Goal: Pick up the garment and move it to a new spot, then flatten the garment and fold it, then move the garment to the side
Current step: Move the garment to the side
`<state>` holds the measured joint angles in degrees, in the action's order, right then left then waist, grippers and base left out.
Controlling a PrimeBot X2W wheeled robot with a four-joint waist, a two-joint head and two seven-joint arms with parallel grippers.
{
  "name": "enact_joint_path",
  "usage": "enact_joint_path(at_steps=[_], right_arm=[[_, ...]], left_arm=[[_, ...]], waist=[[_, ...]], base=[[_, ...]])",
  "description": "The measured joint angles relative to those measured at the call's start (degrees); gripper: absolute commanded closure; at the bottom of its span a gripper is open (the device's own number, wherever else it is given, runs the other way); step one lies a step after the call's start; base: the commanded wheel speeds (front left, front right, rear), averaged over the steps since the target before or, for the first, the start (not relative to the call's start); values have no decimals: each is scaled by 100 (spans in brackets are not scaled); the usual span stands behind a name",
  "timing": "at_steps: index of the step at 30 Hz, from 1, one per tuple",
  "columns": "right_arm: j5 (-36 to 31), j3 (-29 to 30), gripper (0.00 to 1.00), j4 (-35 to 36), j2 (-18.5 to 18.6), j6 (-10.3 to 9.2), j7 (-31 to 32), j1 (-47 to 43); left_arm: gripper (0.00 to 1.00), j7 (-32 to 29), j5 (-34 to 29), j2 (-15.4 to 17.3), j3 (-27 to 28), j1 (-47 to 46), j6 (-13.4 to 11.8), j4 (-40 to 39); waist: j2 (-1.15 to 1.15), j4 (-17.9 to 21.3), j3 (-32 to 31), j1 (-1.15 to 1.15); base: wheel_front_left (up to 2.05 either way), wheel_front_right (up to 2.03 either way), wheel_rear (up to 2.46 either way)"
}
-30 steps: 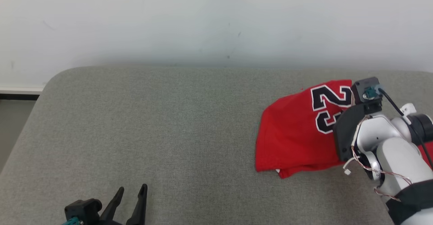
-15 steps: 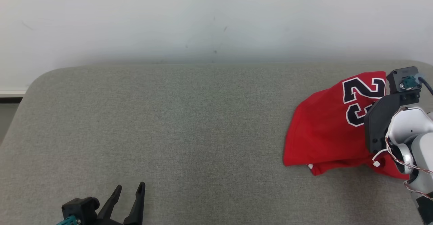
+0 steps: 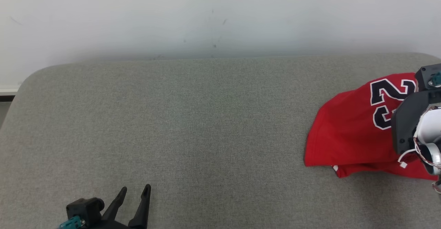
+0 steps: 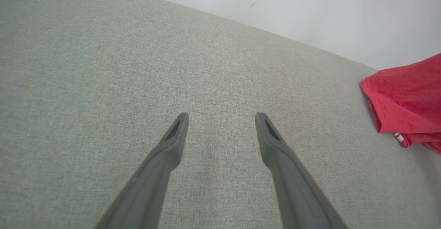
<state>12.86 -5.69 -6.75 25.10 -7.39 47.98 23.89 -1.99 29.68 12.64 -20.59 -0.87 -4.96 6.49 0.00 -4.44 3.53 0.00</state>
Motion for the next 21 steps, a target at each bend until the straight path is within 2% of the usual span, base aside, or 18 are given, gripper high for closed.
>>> enact_joint_path(at_steps=[13, 21], right_arm=[[-132, 270, 100, 204, 252, 0, 250, -26], [-361, 389, 100, 337, 282, 0, 296, -90]], left_arm=[[0, -59, -8, 66, 7, -63, 1, -11], [0, -136, -18, 96, -44, -69, 2, -51]], waist=[[0, 86, 54, 0], [0, 145, 120, 0]], base=[[0, 0, 0], [0, 0, 0]])
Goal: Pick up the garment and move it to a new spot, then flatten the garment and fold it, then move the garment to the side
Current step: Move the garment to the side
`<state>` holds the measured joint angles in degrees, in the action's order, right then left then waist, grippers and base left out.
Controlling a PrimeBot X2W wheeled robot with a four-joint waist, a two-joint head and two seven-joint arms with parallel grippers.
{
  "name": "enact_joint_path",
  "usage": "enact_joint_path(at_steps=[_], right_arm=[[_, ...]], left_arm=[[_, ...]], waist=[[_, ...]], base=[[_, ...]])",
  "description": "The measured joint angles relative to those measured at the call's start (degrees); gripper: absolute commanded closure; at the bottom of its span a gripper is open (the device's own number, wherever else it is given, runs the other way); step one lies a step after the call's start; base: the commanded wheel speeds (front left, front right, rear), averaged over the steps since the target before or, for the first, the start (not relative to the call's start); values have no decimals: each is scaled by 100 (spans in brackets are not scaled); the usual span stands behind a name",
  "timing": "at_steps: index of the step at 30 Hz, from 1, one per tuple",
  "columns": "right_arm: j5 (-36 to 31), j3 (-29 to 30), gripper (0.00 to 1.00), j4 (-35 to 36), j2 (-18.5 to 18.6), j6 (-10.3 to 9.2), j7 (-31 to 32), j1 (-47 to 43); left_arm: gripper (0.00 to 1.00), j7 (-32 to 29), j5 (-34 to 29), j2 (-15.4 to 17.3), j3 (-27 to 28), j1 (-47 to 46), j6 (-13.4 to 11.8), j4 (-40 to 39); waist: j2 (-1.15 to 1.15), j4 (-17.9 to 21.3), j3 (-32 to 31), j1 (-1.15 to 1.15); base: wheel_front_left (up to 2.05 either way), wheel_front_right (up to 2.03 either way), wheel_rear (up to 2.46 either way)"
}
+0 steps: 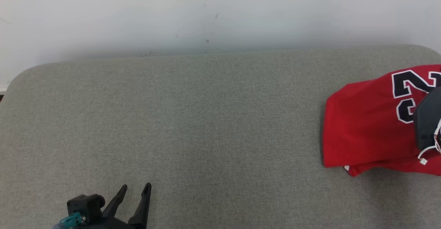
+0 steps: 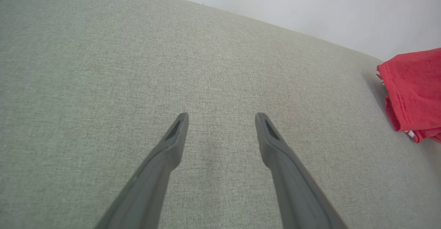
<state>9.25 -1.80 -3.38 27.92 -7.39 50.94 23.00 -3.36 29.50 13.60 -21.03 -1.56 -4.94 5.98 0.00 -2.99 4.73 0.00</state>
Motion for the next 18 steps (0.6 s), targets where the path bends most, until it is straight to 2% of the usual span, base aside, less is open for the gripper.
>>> enact_joint_path(at_steps=[5, 10, 11, 12, 13, 14, 18], right_arm=[[-450, 185, 100, 2, 129, 0, -3, -74], [-598, 229, 100, 10, 124, 0, -26, -173], [-639, 243, 95, 5, 121, 0, -36, -181], [-648, 259, 64, 10, 108, 0, -66, -188], [-647, 255, 55, 20, 87, 0, -101, -188], [-654, 222, 0, 21, 71, 0, -123, -186], [-742, 181, 0, 52, 1, 0, -212, -181]], left_arm=[[0, -34, -7, 16, -15, -8, 30, -46], [0, -94, -13, 36, -36, -16, 36, -118], [0, -99, -18, 43, -36, -23, 36, -121], [0, -100, -18, 52, -36, -26, 36, -123], [0, -113, -20, 56, -35, -31, 35, -126], [0, -115, -25, 58, -35, -43, 35, -126], [0, -120, -27, 60, -35, -132, 35, -136]], waist=[[0, -1, 59, 0], [0, -17, 104, 0], [0, -21, 118, 0], [0, -26, 132, 0], [0, -31, 145, 0], [0, -36, 158, 0], [0, -53, 182, 0]], base=[[0, 0, 0], [0, 0, 0], [0, 0, 0], [0, 0, 0], [0, 0, 0], [0, 0, 0], [0, 0, 0]])
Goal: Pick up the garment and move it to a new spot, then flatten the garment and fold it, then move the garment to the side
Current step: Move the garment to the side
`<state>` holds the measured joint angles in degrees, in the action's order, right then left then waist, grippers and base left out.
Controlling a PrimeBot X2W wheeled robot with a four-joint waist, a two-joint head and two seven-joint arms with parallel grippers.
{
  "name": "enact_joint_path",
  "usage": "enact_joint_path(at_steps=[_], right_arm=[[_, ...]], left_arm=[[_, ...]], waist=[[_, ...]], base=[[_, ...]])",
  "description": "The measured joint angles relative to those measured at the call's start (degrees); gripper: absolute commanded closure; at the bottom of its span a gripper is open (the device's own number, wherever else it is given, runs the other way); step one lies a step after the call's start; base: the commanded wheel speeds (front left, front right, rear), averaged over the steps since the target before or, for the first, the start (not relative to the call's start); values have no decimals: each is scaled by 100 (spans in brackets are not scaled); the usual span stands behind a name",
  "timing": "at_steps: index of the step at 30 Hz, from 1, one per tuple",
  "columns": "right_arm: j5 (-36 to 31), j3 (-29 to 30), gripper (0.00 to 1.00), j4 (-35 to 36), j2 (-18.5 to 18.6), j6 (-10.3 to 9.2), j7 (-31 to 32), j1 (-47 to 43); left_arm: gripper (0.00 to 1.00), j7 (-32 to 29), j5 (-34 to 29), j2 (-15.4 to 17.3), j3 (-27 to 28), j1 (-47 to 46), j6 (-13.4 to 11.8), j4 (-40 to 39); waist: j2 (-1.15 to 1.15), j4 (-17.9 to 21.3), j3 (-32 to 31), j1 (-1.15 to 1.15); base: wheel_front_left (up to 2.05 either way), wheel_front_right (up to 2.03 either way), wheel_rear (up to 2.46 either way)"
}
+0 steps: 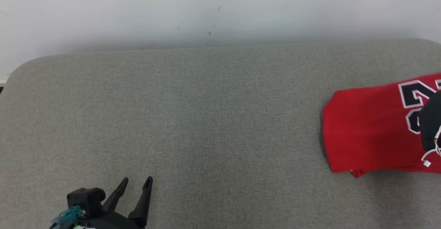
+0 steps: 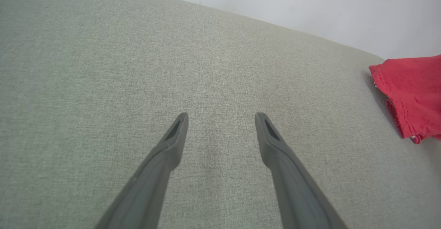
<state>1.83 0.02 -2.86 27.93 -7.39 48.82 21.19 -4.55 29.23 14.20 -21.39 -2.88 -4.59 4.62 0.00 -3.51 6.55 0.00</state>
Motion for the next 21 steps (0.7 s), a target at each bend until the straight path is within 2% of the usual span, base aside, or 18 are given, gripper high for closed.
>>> enact_joint_path(at_steps=[15, 17, 21], right_arm=[[177, -53, 0, 242, -259, 18, -580, 3], [547, 31, 0, 352, -514, 42, -920, -51], [884, 52, 0, 355, -760, 141, -1345, -149]], left_arm=[[0, 13, -18, -15, 8, -22, -3, -15], [0, 119, -51, -46, 58, -116, -45, -62], [0, 246, -88, -56, 127, -149, -51, -74]], waist=[[0, 41, -38, 0], [0, 41, -73, 0], [0, 38, -110, 0]], base=[[0, 0, 0], [0, 0, 0], [0, 0, 0]])
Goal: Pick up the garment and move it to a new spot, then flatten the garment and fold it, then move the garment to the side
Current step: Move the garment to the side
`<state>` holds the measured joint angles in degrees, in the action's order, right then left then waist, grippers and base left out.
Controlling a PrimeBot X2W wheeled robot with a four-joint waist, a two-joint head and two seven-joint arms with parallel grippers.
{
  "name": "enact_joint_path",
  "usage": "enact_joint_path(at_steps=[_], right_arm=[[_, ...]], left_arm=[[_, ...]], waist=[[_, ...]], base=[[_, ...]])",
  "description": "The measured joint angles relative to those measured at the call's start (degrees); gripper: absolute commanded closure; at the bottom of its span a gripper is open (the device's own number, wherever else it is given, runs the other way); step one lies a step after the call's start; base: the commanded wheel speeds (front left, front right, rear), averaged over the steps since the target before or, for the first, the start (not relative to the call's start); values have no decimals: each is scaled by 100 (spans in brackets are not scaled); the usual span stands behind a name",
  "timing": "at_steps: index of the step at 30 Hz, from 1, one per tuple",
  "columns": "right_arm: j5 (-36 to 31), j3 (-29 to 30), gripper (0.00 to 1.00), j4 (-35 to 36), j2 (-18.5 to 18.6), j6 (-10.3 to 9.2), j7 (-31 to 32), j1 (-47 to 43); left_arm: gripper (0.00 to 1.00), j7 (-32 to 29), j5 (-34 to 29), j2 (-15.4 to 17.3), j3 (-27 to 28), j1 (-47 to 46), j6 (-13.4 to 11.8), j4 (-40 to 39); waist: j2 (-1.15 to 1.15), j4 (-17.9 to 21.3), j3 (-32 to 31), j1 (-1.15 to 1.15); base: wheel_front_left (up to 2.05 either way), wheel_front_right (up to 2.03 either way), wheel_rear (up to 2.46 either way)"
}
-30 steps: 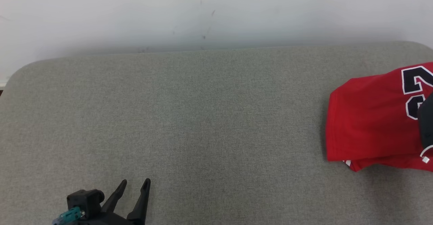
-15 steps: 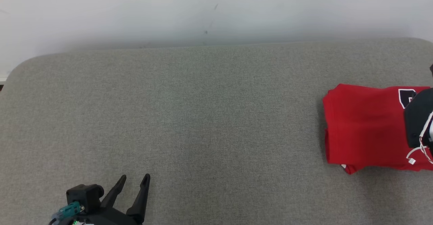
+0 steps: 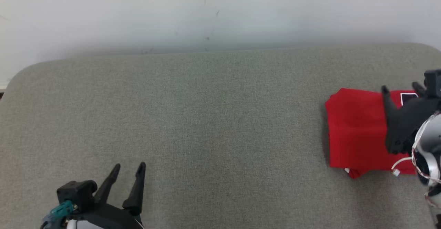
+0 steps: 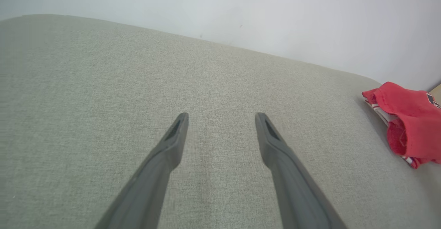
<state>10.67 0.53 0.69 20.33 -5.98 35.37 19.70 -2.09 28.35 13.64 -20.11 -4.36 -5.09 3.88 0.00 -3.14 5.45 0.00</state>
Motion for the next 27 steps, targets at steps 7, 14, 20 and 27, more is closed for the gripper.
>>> enact_joint_path(at_steps=[7, 14, 20, 27], right_arm=[[620, 113, 0, 21, -441, 260, -1007, -509], [881, 124, 0, 186, -684, 553, -1957, -981], [936, 108, 0, 168, -957, 631, -2613, -1340], [935, 23, 0, -85, -1168, 657, -3151, -1517]], left_arm=[[0, 534, -129, -48, 140, -152, 7, -157], [0, 909, 45, -256, 285, -182, 59, -181], [0, 1034, -25, -214, 276, -179, 46, 13], [0, 1139, 300, -405, 617, -44, -2, 224]], waist=[[0, -23, -137, 1], [0, -98, -238, 1], [0, -189, -307, 1], [0, -223, -446, 1]], base=[[0, 0, 0], [0, 0, 0], [0, 0, 0], [0, 0, 0]])
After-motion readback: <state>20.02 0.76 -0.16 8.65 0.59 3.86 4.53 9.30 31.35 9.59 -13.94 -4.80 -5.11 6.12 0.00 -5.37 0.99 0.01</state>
